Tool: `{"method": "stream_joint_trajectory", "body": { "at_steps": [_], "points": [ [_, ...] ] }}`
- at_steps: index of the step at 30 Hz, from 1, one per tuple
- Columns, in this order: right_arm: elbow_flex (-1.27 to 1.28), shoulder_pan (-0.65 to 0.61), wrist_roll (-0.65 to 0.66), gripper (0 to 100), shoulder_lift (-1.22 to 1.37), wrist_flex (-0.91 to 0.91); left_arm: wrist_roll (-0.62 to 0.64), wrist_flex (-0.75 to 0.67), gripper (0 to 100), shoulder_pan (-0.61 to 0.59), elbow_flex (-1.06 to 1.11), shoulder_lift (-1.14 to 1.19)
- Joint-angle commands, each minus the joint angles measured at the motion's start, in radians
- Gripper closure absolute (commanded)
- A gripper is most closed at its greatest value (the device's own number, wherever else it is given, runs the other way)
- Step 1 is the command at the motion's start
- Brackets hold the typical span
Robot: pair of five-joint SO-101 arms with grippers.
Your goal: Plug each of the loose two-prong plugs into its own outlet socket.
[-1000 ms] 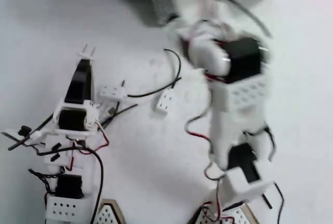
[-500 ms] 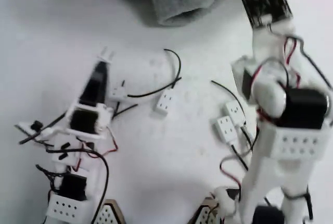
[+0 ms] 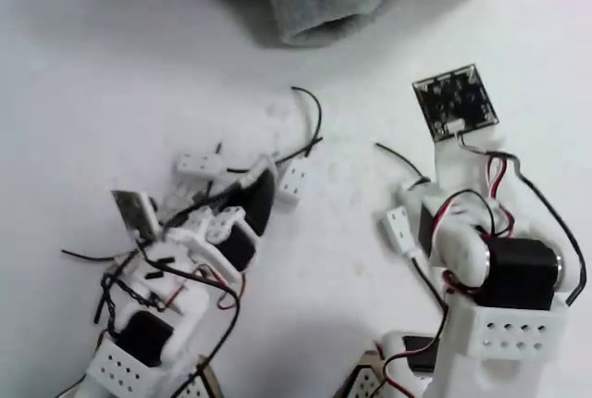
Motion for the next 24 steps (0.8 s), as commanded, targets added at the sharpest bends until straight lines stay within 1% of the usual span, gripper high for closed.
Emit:
{"method": "stream_joint_trajectory", "body": {
  "at_steps": [1,4,5,6,9,11,14,17,20,24],
  "points": [
    [0.08,0.013,0.009,92.2,-0.047,-0.024,-0.051,0.023,98,0.005,-0.002,-0.012],
    [0.155,0.013,0.008,92.2,-0.077,-0.025,-0.083,0.078,98,0.039,-0.002,-0.012],
    [0.18,0.013,0.003,92.2,-0.087,-0.025,-0.12,0.091,98,0.054,-0.002,-0.012],
    [0.207,0.013,-0.002,92.2,-0.094,-0.028,-0.186,0.095,98,0.064,-0.002,-0.012],
    [0.307,0.015,-0.002,92.2,-0.117,-0.082,-0.473,0.094,98,0.064,-0.002,-0.012],
    [0.368,0.015,0.002,92.2,-0.13,-0.12,-0.595,0.094,98,0.064,-0.003,-0.012],
    [0.437,0.051,0.006,92.2,-0.13,-0.177,-0.612,0.063,98,0.051,-0.003,-0.01],
    [0.514,0.108,0.006,92.2,-0.111,-0.266,-0.617,0.003,98,-0.01,-0.003,-0.007],
    [0.641,0.117,-0.002,92.2,-0.07,-0.39,-0.617,-0.012,98,-0.065,-0.006,-0.007],
    [0.781,0.122,-0.003,92.2,0.015,-0.565,-0.617,-0.005,98,-0.077,-0.031,-0.005]
  ]
}}
